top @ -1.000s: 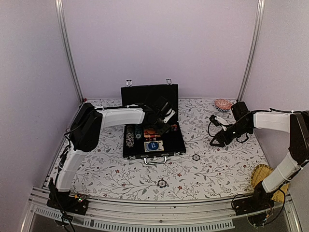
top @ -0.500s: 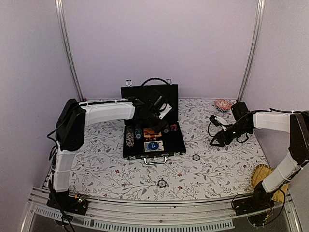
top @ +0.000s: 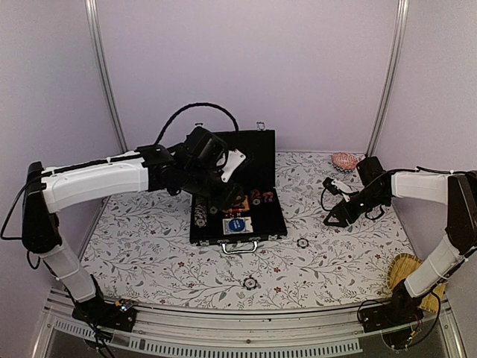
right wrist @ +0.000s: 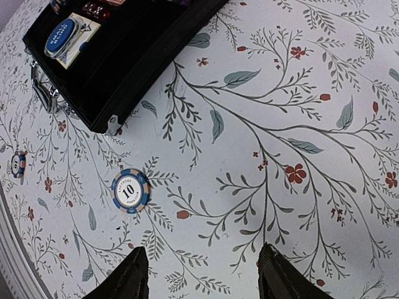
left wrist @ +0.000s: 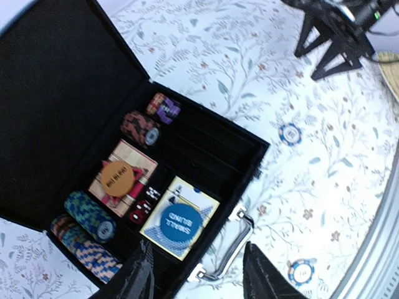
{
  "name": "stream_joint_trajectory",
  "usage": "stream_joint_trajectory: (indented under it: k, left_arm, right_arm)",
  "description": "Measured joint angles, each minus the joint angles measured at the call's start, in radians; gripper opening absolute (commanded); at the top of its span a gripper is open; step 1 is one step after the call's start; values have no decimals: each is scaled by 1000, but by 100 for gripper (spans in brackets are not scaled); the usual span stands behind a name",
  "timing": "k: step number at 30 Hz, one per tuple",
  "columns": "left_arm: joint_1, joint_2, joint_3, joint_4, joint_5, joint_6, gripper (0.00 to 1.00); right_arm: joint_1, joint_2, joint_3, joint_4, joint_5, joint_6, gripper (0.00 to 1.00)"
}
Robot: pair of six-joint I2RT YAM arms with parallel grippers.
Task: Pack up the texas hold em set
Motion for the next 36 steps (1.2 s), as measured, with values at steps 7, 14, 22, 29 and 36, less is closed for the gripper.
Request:
stream_joint_trajectory:
  k: [7,14,22,29,36]
  left_arm:
    - [-87,-66,-163,-63,87,-28,48]
    - [-180,0,-146,-193,170,-29,49]
    - [-287,240,-33,-329,175,-6,51]
    - [-296,283,13,-357,160,6,53]
    - [-296,331,28,-354,149,23,58]
  right_arm:
    - [31,3,43,-16,-4,-15,61]
    - [55,27,53,-19,-4,-20,61]
    - [55,27,49,-19,-5,-23,61]
    - [55,26,39,-20,-8,-23,61]
    - [55,26,39,-20,-9,-23,61]
